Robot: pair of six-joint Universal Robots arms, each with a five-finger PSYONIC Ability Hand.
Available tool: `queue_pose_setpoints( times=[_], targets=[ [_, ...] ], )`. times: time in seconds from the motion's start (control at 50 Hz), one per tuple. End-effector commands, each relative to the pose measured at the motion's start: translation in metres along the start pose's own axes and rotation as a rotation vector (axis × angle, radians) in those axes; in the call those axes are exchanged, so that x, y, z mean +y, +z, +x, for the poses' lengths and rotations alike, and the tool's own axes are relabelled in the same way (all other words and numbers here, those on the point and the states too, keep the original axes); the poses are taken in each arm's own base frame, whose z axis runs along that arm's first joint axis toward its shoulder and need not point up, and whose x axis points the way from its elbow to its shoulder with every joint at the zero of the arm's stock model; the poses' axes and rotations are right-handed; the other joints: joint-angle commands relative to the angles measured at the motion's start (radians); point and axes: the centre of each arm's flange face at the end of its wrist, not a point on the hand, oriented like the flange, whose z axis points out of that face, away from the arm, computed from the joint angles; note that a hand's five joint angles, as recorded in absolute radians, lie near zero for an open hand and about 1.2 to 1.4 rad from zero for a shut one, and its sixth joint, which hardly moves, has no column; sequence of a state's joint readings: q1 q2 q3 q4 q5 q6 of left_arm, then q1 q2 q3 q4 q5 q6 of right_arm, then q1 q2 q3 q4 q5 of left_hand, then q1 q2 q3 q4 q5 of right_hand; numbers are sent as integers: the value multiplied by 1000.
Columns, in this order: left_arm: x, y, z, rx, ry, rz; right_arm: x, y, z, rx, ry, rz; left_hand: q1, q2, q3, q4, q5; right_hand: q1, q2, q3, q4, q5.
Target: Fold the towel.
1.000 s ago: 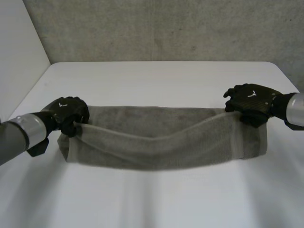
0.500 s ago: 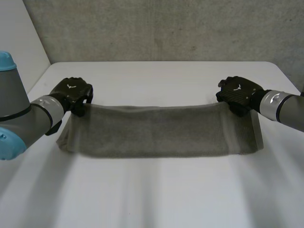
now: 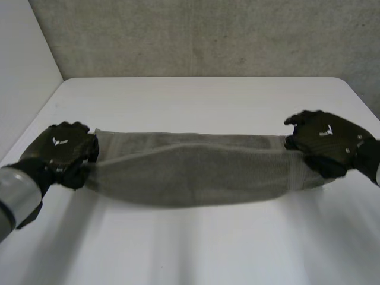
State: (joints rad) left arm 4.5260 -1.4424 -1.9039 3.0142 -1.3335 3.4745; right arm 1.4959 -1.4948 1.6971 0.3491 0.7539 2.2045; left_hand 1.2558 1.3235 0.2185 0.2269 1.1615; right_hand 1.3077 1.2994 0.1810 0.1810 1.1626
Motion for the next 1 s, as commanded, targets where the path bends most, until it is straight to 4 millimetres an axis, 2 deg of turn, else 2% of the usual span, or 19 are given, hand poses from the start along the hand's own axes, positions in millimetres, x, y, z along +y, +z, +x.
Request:
queue_pose_setpoints(
  times=[0.02, 0.1, 0.14, 0.16, 0.2, 0.24, 0.26, 0.3, 0.32, 0.36, 0.42, 0.46, 0.48, 0.52, 0.54, 0.56, 0.64, 0.72, 1.0],
  targets=[
    [11, -7, -3, -31, -9, -17, 19, -10, -3, 4, -18, -37, 140, 73, -44, -52, 60, 89, 97, -7, -6, 59],
    [4, 2, -12, -54, -5, 11, 14, -10, 4, 18, -61, -23, 140, 73, -44, -52, 60, 89, 97, -7, -6, 59],
    [2, 21, -18, -48, -4, 10, 17, 0, 13, 7, -58, -16, 140, 73, -44, -52, 60, 89, 97, -7, -6, 59],
    [2, 21, -18, -48, -5, 10, 17, 0, 13, 7, -58, -16, 140, 73, -44, -52, 60, 89, 97, -7, -6, 59],
    [2, 30, -17, -37, -3, 5, 26, 16, 22, -13, -51, -27, 140, 73, -44, -52, 60, 89, 97, -7, -6, 59],
    [2, 48, -22, -33, -5, -3, 26, 24, 23, -28, -56, -20, 140, 73, -44, -52, 60, 89, 97, -7, -6, 59],
    [2, 48, -22, -33, -5, -3, 26, 25, 23, -28, -56, -20, 140, 73, -44, -52, 60, 89, 97, -7, -6, 59],
    [8, 72, -26, -26, -8, -23, 28, 43, 24, -51, -71, -24, 140, 73, -44, -52, 60, 89, 97, -7, -6, 59],
    [8, 72, -26, -26, -8, -23, 28, 43, 24, -51, -72, -24, 140, 73, -44, -52, 60, 89, 97, -7, -6, 59],
    [12, 94, -31, -23, -10, -36, 36, 62, 29, -45, -82, -59, 140, 73, -44, -52, 60, 89, 97, -7, -6, 59],
    [16, 105, -33, -21, -12, -44, 40, 72, 32, -39, -94, -71, 140, 73, -44, -52, 60, 89, 97, -7, -6, 59],
    [21, 127, -38, -24, -14, -53, 46, 88, 39, -22, -114, -85, 140, 73, -44, -52, 60, 89, 97, -7, -6, 59],
    [21, 127, -38, -24, -14, -53, 50, 94, 42, -15, -114, -89, 140, 73, -44, -52, 60, 89, 97, -7, -6, 59],
    [26, 146, -39, -18, -11, -56, 53, 101, 44, -7, -114, -86, 140, 73, -44, -52, 60, 89, 97, -7, -6, 59],
    [26, 146, -39, -18, -11, -56, 53, 101, 44, -7, -114, -86, 140, 73, -44, -52, 60, 89, 97, -7, -6, 59],
    [29, 160, -40, -12, -4, -51, 56, 107, 46, 5, -108, -79, 140, 73, -44, -52, 60, 89, 97, -7, -6, 59],
    [30, 173, -40, -13, 19, -31, 63, 124, 56, 72, -88, -38, 140, 73, -44, -52, 60, 89, 97, -7, -6, 59],
    [31, 187, -34, -13, 68, 24, 66, 133, 62, 110, -91, -19, 140, 73, -44, -52, 60, 89, 97, -7, -6, 59],
    [34, 210, -20, -78, 244, 109, 83, 159, 61, 130, -107, -8, -21, -88, -44, -52, -101, 89, 97, -7, -6, 59]
  ],
)
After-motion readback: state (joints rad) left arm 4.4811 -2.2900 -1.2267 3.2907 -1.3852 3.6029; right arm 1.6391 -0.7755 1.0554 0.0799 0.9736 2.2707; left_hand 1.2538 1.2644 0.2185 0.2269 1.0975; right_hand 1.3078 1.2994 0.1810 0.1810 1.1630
